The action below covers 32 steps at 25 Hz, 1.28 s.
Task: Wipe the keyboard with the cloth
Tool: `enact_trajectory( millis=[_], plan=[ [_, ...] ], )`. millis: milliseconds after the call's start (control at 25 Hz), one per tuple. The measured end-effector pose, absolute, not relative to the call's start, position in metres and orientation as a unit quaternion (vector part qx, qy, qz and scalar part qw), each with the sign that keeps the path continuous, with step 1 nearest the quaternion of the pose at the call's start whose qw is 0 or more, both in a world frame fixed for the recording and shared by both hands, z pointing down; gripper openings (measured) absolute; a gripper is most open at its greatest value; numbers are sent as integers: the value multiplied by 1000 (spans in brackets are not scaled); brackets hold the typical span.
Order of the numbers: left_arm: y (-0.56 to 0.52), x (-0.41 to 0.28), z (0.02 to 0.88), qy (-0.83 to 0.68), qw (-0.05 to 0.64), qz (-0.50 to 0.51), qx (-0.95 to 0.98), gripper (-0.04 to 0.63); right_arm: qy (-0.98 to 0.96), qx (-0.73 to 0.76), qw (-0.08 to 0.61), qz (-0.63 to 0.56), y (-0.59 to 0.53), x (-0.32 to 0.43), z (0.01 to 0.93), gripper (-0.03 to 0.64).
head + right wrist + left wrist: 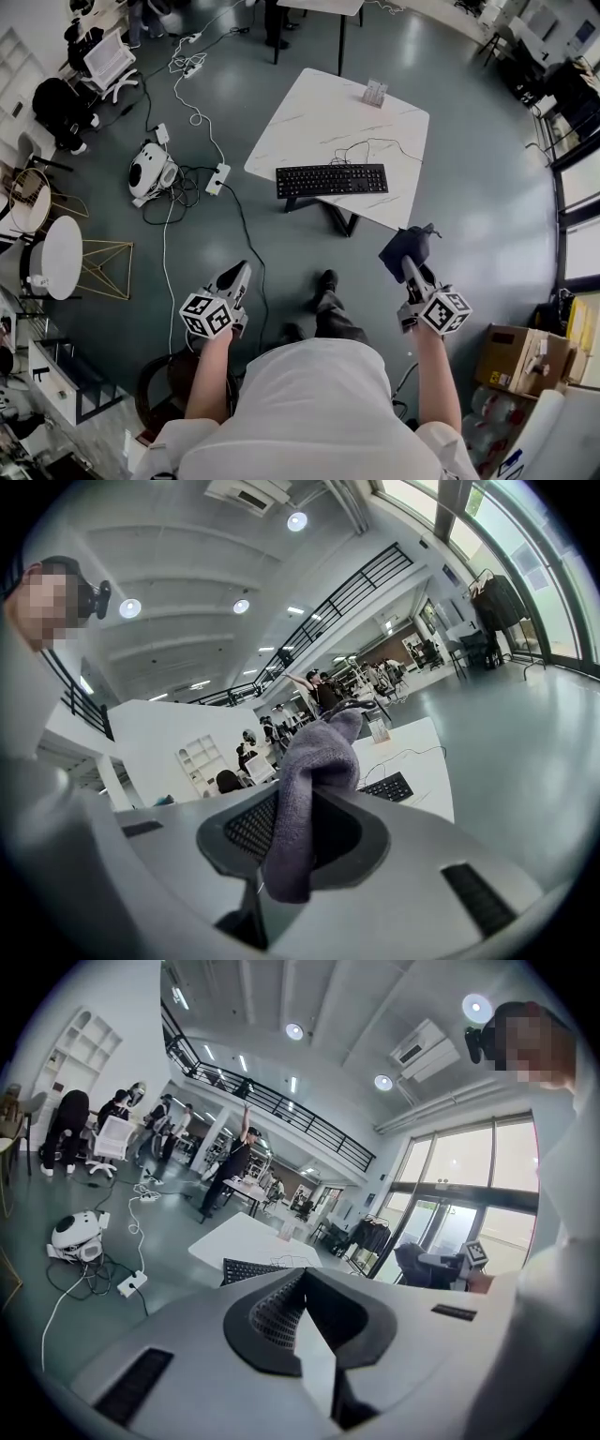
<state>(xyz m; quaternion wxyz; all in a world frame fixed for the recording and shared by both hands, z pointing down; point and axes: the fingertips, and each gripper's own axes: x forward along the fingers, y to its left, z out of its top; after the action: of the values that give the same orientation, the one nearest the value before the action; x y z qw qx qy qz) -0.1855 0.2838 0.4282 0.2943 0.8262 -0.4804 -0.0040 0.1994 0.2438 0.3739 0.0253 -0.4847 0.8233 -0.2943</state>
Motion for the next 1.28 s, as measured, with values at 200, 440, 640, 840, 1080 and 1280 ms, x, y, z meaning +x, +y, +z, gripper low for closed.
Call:
enact_trajectory(
  millis=[200,440,640,840,1080,1280],
  plan=[
    [248,-170,425,-471,297,-5,831,14,827,-475,27,-298,200,202,376,91],
    [199,-155,428,-480,301,5,824,14,828,-471,15,-305,153,219,382,92],
    [167,-147,432,-488,303,14,819,14,824,-474,13,-311,113,233,383,91],
    [137,-142,445,-509,318,29,799,14,826,-464,11,-321,74,241,395,92],
    [107,-121,462,-503,344,27,793,14,824,-454,-9,-340,39,257,430,92],
    [81,-101,484,-501,362,19,786,14,814,-448,-18,-370,11,273,460,92]
  ],
)
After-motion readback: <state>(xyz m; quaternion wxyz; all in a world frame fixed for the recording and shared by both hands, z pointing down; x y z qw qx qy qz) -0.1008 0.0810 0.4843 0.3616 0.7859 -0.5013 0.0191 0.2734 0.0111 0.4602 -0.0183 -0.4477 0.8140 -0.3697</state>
